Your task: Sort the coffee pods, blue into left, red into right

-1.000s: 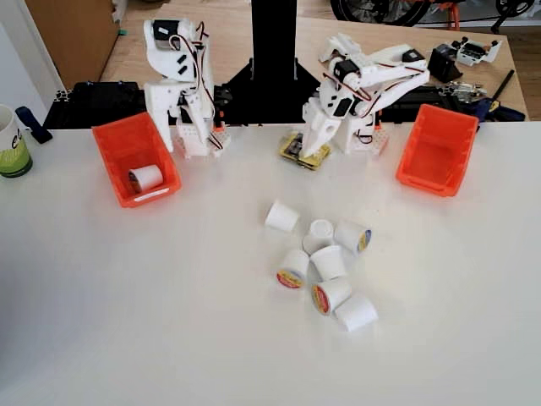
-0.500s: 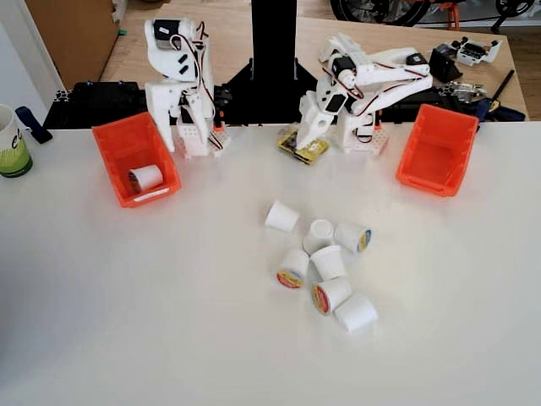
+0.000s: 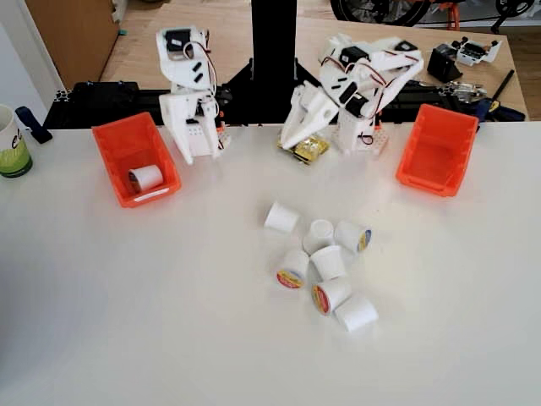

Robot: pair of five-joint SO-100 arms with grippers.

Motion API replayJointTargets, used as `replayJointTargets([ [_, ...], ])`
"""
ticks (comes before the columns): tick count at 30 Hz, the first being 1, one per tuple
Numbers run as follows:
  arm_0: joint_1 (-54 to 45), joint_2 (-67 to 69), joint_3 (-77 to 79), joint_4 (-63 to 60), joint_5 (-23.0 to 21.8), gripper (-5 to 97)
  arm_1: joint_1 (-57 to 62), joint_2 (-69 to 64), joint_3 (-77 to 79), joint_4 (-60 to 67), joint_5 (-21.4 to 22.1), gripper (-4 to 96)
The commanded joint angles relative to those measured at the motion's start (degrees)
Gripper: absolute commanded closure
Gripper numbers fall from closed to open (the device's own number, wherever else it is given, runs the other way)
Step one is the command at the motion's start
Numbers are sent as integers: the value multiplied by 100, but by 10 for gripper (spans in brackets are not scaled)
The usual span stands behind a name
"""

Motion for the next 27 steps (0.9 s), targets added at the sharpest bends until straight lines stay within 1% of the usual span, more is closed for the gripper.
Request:
replayJointTargets([
  [1,-97,-35,132,-343,-211,767,-571,-1354,-914,-123,870,715],
  [2,-141,-35,149,-325,-237,767,-686,-1564,-1125,97,1239,683],
  [4,-264,-35,185,-308,-387,767,-870,-1881,-1433,466,2004,656],
  [5,-316,-35,202,-246,-536,764,-923,-2057,-1547,545,2399,647],
  [6,-325,-35,211,-105,-826,763,-967,-2294,-1670,606,2786,642],
  [8,-316,-9,211,149,-1450,763,-1037,-2786,-1854,562,3349,626],
  [9,-299,0,202,264,-1767,763,-1090,-2979,-1934,554,3718,620],
  [10,-290,9,202,334,-2021,763,-1143,-3146,-1986,492,4008,613],
  [12,-290,18,193,448,-2382,763,-1213,-3604,-2259,439,4605,608],
  [13,-290,18,202,492,-2566,763,-1213,-3885,-2461,396,4781,605],
  [15,-299,0,202,554,-2725,751,-1160,-4474,-2962,413,5106,600],
  [16,-308,-18,202,563,-2742,714,-1134,-4702,-3111,334,5159,598],
  [18,-290,-26,220,571,-2725,626,-1125,-4983,-3261,114,5405,585],
  [20,-308,-26,229,448,-2312,573,-1116,-5317,-3683,220,5458,585],
  [23,-308,-26,343,229,-2127,533,-1116,-5730,-3973,62,5634,587],
  [24,-308,-35,448,114,-2127,518,-1125,-5845,-3990,-18,5722,587],
  [27,-325,-18,800,-334,-2092,498,-1063,-6275,-4078,-387,5678,595],
])
